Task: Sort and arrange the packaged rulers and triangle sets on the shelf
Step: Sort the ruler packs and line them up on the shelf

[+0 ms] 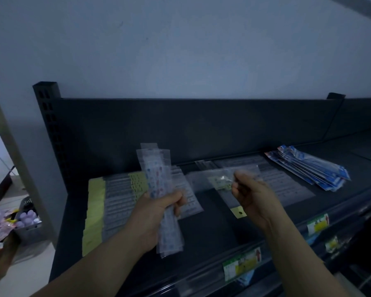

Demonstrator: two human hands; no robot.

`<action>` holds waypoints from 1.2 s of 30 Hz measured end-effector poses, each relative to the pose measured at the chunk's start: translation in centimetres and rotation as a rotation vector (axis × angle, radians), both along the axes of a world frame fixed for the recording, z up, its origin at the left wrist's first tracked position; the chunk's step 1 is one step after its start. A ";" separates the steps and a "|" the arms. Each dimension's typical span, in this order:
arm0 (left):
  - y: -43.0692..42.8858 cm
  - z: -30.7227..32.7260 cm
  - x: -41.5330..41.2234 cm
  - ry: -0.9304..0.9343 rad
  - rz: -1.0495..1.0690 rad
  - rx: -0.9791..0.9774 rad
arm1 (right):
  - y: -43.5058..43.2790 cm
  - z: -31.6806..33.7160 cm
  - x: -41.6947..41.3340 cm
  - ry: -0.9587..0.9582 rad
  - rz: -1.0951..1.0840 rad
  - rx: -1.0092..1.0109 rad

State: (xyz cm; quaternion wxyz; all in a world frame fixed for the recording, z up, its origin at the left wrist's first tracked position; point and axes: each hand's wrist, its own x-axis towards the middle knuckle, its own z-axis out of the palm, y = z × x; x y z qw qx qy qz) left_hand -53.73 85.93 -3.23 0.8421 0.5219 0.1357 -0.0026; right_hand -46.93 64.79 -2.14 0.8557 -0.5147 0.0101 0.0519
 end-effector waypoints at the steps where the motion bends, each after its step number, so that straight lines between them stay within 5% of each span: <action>1: 0.0 0.0 0.0 -0.007 -0.006 -0.003 | 0.3 -0.1 -0.2 0.024 -0.009 0.045; 7: -0.6 -0.2 0.1 -0.043 -0.017 -0.023 | 3.2 -1.3 -1.5 0.107 0.092 0.103; 18: -0.2 -0.5 0.6 -0.102 0.038 -0.031 | 3.4 -1.4 -2.2 0.070 0.176 -0.165; 26: -0.5 -0.3 0.5 0.026 0.031 -0.203 | 5.5 -1.4 -4.0 -0.217 0.295 -0.520; 29: -0.4 0.0 0.6 0.020 -0.054 -0.365 | 5.9 -1.4 -4.1 -0.209 0.294 -0.528; 36: -0.8 -0.6 -0.1 -0.013 -0.126 -0.173 | 6.0 -1.4 -4.0 -0.169 0.251 -0.350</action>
